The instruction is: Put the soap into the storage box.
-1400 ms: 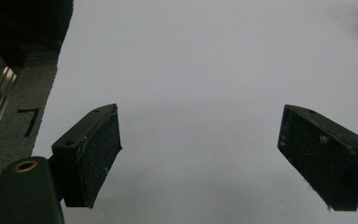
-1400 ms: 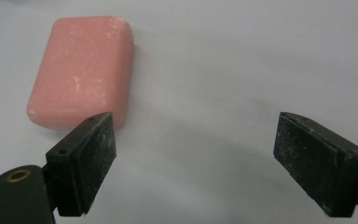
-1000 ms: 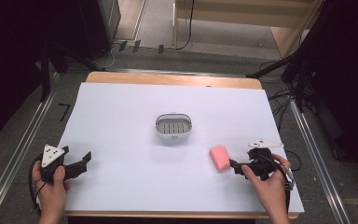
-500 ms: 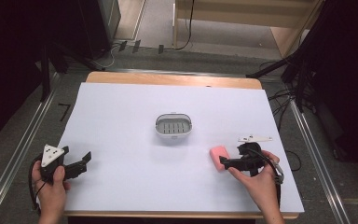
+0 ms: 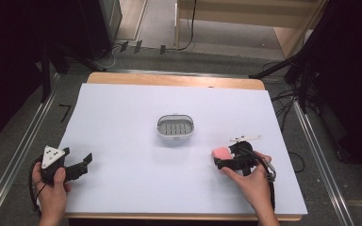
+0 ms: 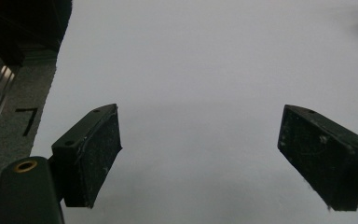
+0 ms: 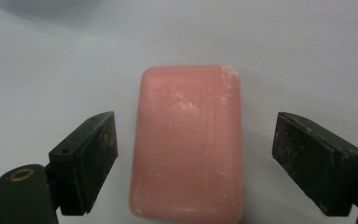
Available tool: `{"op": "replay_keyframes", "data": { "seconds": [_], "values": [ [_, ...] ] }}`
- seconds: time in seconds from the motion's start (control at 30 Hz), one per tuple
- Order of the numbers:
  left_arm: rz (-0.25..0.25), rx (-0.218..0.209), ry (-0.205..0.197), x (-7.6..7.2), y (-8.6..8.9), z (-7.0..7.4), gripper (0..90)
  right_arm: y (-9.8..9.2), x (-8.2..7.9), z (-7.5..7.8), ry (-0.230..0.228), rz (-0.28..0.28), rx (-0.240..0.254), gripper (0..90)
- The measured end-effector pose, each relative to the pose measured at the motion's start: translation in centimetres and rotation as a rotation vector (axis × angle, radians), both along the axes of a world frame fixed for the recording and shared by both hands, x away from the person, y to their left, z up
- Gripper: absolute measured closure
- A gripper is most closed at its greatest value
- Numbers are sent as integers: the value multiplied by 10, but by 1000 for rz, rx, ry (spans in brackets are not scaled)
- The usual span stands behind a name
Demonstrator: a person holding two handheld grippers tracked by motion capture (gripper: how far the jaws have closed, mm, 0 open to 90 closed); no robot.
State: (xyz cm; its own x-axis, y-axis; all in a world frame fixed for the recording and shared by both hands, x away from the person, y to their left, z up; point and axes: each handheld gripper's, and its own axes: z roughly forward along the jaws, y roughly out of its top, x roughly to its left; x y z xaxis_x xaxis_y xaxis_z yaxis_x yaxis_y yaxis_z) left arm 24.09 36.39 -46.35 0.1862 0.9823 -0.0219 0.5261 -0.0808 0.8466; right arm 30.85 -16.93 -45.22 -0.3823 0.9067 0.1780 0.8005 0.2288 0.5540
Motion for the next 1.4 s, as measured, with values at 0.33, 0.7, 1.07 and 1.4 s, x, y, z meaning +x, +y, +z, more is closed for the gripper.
{"op": "replay_keyframes", "data": {
  "seconds": [0.33,0.7,1.07,1.4],
  "values": [
    [0,-1,0,0,0,0,139,4,-2,-8,34,-7,15,338],
    [-1,6,2,0,0,0,139,17,-9,-12,-30,17,-132,376],
    [-2,8,-3,-1,-1,0,139,8,-5,-10,-55,109,-70,386],
    [-4,6,-2,-1,-1,0,139,6,9,15,-96,248,12,385]
  ]
}}
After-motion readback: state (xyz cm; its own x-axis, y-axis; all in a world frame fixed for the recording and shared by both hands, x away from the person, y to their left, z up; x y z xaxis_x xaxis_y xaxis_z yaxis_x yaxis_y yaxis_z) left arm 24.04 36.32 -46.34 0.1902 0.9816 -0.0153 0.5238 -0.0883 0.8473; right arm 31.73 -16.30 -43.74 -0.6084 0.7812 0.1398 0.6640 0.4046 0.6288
